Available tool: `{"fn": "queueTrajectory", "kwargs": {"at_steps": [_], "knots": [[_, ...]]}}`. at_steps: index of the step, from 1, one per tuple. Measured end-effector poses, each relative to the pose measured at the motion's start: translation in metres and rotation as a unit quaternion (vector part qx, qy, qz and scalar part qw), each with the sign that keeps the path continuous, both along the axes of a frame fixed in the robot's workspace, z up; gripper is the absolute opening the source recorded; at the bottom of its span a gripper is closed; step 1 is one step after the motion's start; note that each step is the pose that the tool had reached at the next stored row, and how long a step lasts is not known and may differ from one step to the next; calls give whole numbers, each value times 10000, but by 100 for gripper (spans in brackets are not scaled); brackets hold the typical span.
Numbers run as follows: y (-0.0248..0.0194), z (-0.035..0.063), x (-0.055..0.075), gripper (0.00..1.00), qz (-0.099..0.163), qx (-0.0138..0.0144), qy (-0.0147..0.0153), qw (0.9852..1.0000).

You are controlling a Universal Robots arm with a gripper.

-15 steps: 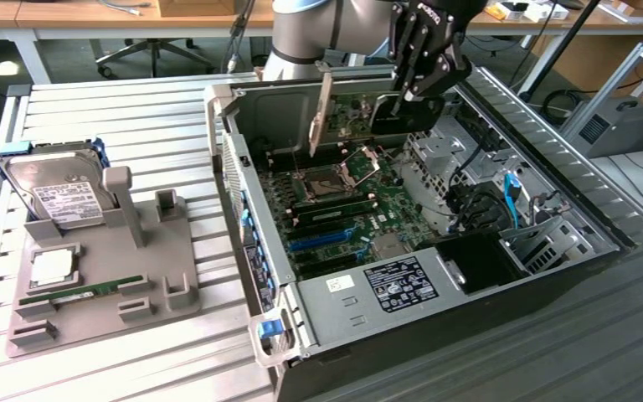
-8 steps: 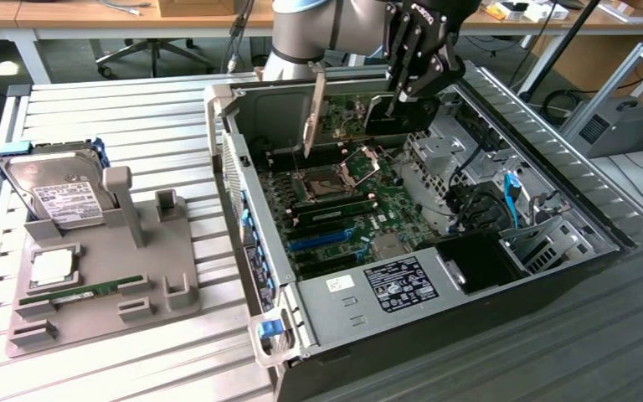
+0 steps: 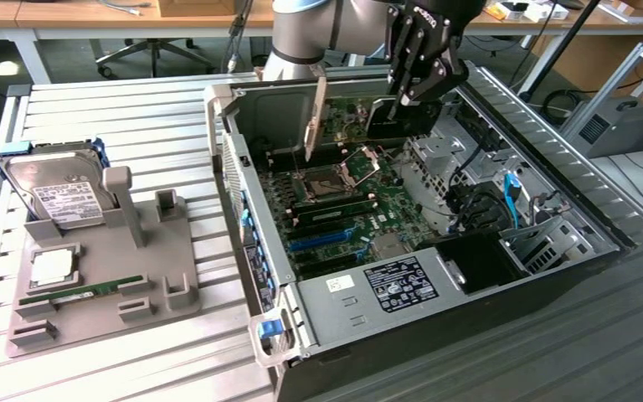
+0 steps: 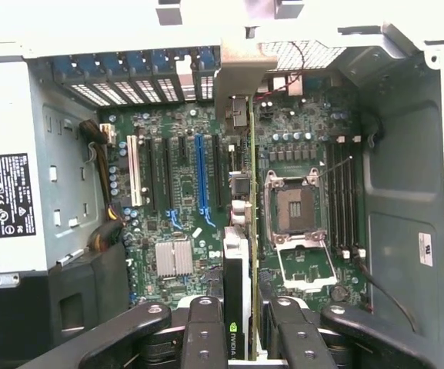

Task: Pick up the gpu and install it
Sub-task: 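Insert the gpu into the slot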

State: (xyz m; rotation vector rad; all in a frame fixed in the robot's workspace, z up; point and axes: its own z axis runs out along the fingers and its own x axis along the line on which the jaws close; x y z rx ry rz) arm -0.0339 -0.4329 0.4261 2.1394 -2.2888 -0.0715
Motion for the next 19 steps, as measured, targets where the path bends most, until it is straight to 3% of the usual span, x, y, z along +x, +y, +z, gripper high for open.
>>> {"fn": "queueTrajectory", "kwargs": {"at_steps": [6, 19], "knots": [[-68, -1, 0, 27, 0, 1, 0, 10000], [-70, -239, -2, 27, 0, 1, 0, 10000]]}}
